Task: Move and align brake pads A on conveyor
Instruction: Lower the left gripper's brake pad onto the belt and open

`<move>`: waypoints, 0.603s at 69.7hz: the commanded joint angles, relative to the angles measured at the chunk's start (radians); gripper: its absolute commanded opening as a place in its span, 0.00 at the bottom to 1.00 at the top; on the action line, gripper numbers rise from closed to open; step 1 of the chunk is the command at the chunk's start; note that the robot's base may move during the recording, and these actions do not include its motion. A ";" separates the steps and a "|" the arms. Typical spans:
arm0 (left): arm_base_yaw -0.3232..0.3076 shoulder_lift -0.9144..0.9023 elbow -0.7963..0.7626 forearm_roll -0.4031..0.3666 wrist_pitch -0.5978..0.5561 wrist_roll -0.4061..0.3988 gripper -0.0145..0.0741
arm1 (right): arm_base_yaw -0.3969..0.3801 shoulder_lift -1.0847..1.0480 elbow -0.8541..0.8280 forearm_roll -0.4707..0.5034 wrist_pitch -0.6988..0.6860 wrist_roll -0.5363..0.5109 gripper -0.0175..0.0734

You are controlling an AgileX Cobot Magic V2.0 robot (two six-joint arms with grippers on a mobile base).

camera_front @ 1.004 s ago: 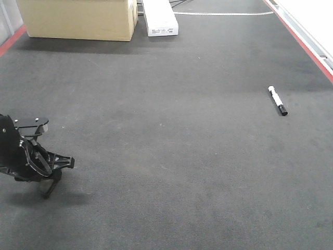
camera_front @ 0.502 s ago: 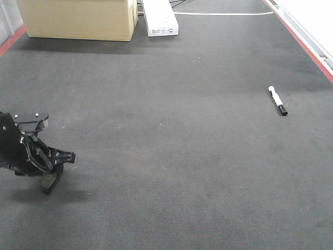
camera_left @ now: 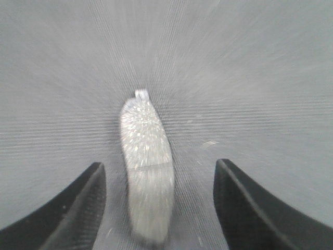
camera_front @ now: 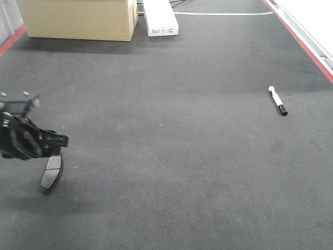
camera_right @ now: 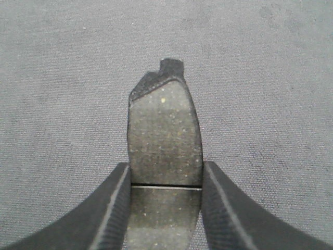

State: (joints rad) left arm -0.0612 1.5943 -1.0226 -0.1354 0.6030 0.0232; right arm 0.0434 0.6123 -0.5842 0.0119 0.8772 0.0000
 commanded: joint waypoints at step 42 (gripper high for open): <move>-0.002 -0.830 0.399 0.037 -0.318 0.044 0.67 | -0.003 -0.002 -0.029 -0.006 -0.067 0.000 0.20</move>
State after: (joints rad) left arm -0.0612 0.8625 -0.6527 -0.0953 0.3808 0.0647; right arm 0.0434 0.6123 -0.5842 0.0119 0.8772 0.0000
